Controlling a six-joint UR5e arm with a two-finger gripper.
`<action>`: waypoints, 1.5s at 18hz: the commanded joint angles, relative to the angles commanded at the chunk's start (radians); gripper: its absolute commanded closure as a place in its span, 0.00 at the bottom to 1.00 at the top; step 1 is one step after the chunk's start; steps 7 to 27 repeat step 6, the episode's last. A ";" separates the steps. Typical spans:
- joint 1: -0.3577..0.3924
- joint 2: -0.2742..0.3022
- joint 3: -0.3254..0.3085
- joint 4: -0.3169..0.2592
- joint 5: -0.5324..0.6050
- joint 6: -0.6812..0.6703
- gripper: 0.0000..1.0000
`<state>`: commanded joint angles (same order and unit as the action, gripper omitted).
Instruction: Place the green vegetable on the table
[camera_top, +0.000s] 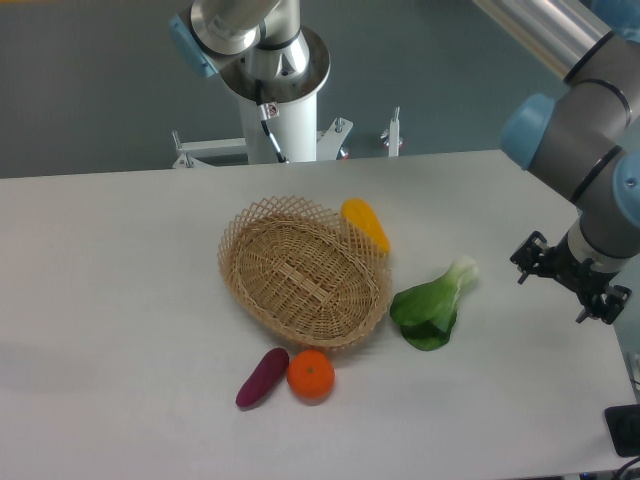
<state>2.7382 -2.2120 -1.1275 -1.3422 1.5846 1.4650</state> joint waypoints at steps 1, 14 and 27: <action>0.000 0.000 -0.002 0.000 0.000 0.000 0.00; -0.002 0.003 -0.011 0.003 0.002 0.000 0.00; -0.002 0.003 -0.011 0.003 0.002 0.000 0.00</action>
